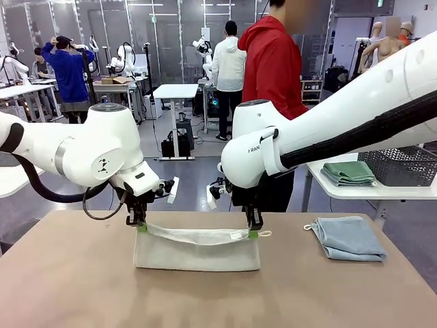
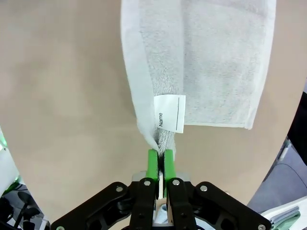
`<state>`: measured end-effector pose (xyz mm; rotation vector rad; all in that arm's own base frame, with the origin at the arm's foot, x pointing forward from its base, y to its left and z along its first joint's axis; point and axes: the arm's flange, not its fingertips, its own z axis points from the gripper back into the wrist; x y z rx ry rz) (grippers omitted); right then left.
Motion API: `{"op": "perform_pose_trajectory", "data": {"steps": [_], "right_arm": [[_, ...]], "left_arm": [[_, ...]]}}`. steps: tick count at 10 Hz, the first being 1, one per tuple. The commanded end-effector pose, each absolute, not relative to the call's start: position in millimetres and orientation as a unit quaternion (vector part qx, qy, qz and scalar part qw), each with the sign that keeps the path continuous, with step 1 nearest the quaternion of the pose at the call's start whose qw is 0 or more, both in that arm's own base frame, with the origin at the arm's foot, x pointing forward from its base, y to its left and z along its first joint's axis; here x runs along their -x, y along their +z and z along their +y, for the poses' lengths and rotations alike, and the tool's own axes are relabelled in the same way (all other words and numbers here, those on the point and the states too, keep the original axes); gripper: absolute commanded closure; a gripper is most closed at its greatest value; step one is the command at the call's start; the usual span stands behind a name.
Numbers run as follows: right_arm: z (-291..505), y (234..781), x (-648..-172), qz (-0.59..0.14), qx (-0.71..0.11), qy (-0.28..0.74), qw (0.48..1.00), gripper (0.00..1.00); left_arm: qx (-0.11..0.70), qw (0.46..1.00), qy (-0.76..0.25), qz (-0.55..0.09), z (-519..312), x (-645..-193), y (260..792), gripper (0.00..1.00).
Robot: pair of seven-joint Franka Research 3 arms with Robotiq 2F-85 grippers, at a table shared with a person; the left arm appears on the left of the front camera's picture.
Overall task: Fold the towels and place them in the basket.
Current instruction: When a person lays out a Towel with hook on the table, fold it in half twice.
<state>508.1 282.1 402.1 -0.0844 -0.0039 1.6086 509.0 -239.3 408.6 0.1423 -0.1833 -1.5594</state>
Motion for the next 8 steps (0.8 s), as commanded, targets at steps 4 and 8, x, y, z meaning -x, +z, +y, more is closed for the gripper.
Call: {"op": "perform_pose_trajectory", "data": {"steps": [4, 8], "right_arm": [[277, 387, -551, -0.007, 0.040, 0.740, 0.671, 0.94], [277, 373, -566, -0.001, 0.021, 0.742, 0.670, 0.94]], "left_arm": [[-0.074, 0.720, -0.687, -0.071, -229, -551, 391, 0.97], [-0.066, 0.715, -0.694, -0.061, -228, -573, 372, 0.97]]}}
